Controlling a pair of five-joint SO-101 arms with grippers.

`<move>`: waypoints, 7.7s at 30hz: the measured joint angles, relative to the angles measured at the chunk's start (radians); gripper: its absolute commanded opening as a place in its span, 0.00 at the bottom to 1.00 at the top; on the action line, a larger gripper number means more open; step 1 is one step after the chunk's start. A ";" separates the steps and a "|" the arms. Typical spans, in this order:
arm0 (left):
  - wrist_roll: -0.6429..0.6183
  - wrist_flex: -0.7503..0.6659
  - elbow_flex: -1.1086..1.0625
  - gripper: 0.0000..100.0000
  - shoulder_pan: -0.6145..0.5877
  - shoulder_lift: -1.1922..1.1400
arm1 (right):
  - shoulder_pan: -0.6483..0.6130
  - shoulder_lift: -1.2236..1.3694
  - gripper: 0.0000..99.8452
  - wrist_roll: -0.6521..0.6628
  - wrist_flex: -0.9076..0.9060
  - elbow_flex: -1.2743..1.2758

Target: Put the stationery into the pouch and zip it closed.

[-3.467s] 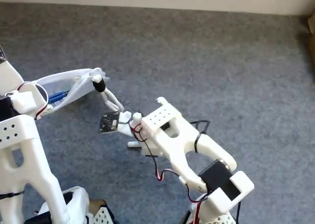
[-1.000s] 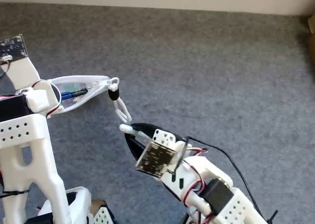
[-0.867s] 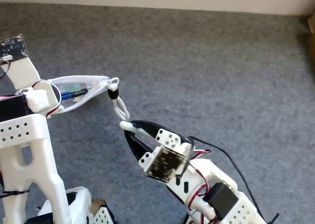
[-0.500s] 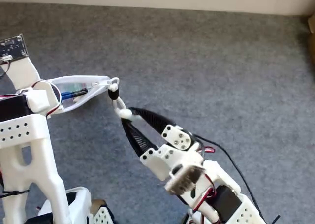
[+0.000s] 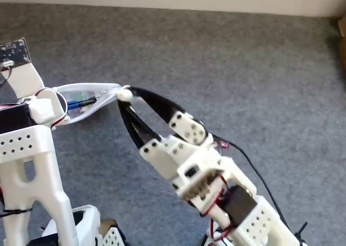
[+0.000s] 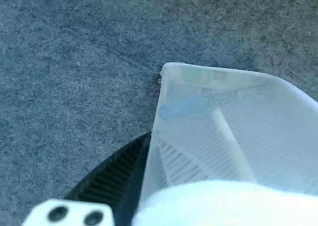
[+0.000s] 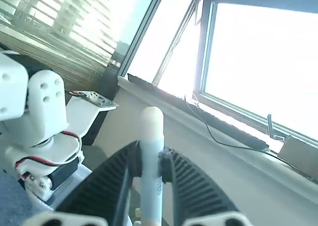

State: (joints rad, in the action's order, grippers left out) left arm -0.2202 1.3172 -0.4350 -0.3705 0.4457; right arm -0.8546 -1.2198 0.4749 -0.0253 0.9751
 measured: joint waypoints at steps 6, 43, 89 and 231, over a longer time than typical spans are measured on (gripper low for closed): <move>0.000 0.000 0.000 0.01 0.000 0.000 | 0.000 0.210 0.01 -0.118 0.003 -0.158; 0.000 0.000 0.000 0.01 0.000 0.000 | -0.114 0.494 0.01 -0.318 0.206 -0.339; 0.000 0.000 0.000 0.01 0.000 0.000 | -0.219 0.529 0.12 0.215 0.081 -0.252; 0.000 -0.002 -0.006 0.01 0.002 0.002 | 0.083 0.460 0.01 -0.126 -0.008 0.075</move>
State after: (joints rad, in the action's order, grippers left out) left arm -0.2202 1.3157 -0.4411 -0.3690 0.4473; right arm -0.7718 -0.7595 0.3491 -0.0330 1.0503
